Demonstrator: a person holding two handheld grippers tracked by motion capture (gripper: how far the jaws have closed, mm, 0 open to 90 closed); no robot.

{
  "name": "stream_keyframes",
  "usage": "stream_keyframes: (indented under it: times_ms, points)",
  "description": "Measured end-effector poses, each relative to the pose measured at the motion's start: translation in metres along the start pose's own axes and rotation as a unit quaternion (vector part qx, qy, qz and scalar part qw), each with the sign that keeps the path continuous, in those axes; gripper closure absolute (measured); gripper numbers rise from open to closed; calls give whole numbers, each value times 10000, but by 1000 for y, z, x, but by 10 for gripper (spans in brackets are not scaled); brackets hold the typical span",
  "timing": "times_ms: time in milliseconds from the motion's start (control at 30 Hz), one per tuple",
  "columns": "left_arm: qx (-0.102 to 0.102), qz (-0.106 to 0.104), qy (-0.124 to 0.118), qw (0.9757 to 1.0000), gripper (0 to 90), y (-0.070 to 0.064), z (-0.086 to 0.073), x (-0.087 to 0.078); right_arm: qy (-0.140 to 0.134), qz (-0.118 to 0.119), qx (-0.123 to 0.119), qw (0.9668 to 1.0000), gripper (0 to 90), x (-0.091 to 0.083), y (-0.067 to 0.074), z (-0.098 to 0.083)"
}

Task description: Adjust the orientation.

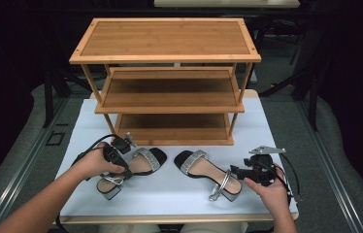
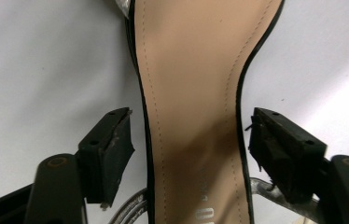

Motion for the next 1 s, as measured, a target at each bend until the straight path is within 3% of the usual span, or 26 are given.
stream_keyframes:
  times_ms: [167,367,733,1000]
  points:
    - [-156,-22,179,9997,339,0,1,5,32,11,-5,10000,368,0,0,0]
    - [-28,23,242,9997,380,-1,3,8,40,27,-3,10000,368,0,0,0]
    - [-8,77,243,9997,404,-2,3,9,60,12,-1,10000,368,1,0,-1]
    - [-109,64,79,9999,415,-2,0,9,56,9,0,10000,368,1,0,-1]
Point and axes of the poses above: each handheld gripper's, and its own axes: x roughly forward along the jaws, z roughly out of its top, y roughly to its left, the point moved 1 cm from there along x, roughly forward along the jaws, and after that the axes turned 12 degrees about -z, right-handed, at the moved point
